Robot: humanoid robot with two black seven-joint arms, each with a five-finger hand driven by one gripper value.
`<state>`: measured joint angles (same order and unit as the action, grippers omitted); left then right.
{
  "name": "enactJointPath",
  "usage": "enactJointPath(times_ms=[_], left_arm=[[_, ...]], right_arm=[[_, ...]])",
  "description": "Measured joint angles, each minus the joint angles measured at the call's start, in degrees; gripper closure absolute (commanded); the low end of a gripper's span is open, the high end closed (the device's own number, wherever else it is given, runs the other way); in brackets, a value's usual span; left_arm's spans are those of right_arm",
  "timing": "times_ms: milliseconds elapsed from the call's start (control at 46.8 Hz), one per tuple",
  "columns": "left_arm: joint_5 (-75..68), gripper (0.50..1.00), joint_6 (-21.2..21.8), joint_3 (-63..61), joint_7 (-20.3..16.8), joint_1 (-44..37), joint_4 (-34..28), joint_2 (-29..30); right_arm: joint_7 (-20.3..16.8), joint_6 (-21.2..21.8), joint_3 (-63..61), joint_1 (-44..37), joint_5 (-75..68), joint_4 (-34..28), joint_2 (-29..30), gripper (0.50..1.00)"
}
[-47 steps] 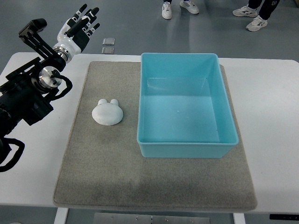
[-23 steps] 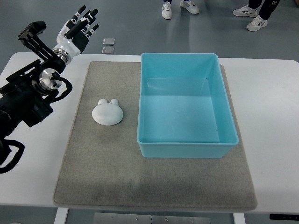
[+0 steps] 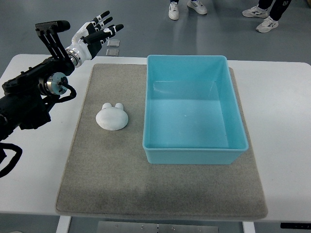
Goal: Place white toy into blue box with left hand
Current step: 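Reach the left hand forward and lower it over the white rabbit toy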
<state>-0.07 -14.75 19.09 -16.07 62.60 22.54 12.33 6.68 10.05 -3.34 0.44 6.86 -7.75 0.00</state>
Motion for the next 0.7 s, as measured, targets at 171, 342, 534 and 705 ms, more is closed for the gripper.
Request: enactJointPath(times_ms=[171, 342, 534, 705], left_arm=[[-9.21, 0.525, 0.6, -0.93, 0.37, 1.29, 6.21, 4.91], [-17.01, 0.525, 0.57, -7.04, 0.56, 3.48, 15.84, 12.09], [-18.75, 0.521, -0.43, -19.77, 0.68, 9.49, 27.61, 20.45], [-25.74, 0.519, -0.48, -26.49, 0.69, 13.62, 36.58, 25.45]], right_arm=[[0.0, 0.0, 0.0, 0.0, 0.0, -0.02, 0.0, 0.564], [0.0, 0.0, 0.0, 0.01, 0.0, 0.0, 0.0, 0.564], [0.0, -0.03, 0.0, -0.01, 0.0, -0.02, 0.0, 0.564], [0.0, -0.03, 0.0, 0.01, 0.0, 0.0, 0.0, 0.564]])
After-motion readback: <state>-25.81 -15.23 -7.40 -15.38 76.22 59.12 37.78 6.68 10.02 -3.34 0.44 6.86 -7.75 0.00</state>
